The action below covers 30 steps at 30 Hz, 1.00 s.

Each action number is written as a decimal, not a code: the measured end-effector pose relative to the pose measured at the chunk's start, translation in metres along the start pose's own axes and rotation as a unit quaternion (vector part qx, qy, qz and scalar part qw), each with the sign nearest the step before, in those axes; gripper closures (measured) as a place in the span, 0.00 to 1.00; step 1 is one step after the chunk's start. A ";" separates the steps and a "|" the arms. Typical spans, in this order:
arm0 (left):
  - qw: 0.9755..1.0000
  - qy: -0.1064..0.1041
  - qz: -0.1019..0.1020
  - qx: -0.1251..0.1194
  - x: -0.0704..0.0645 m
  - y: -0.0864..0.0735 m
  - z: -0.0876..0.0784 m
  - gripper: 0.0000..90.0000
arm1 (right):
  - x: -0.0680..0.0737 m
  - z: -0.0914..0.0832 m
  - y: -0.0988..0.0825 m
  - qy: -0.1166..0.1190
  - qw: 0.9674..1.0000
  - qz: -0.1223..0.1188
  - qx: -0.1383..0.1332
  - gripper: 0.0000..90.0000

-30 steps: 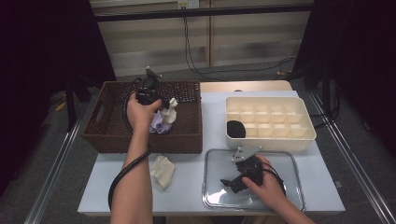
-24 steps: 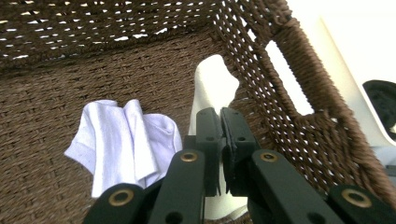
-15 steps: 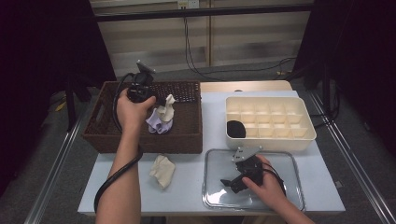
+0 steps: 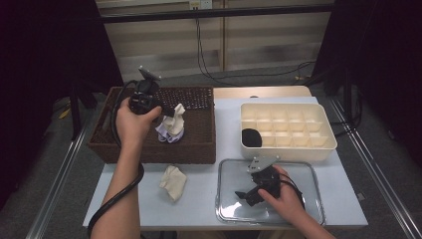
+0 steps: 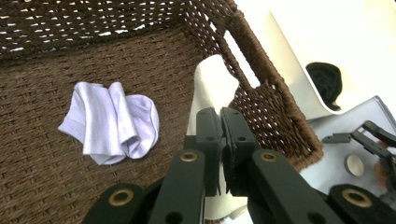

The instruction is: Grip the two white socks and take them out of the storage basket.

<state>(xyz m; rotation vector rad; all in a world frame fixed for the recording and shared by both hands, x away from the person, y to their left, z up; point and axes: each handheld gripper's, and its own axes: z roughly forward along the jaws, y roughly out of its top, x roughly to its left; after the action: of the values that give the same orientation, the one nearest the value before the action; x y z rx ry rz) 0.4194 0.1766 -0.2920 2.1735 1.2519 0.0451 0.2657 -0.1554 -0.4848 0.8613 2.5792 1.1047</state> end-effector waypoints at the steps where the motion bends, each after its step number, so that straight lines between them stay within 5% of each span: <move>1: 1.000 0.000 0.000 0.000 0.000 0.000 0.000 0.96 | 0.000 0.000 0.000 0.000 1.000 0.000 0.000 0.00; 30: 0.999 -0.024 0.021 0.000 -0.019 -0.038 -0.025 0.96 | 0.000 0.000 0.000 0.001 1.000 0.000 0.000 0.00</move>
<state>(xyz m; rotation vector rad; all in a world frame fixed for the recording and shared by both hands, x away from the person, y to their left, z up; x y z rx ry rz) 0.3717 0.1875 -0.2866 2.1880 1.1792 0.0115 0.2655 -0.1553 -0.4850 0.8600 2.5799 1.1059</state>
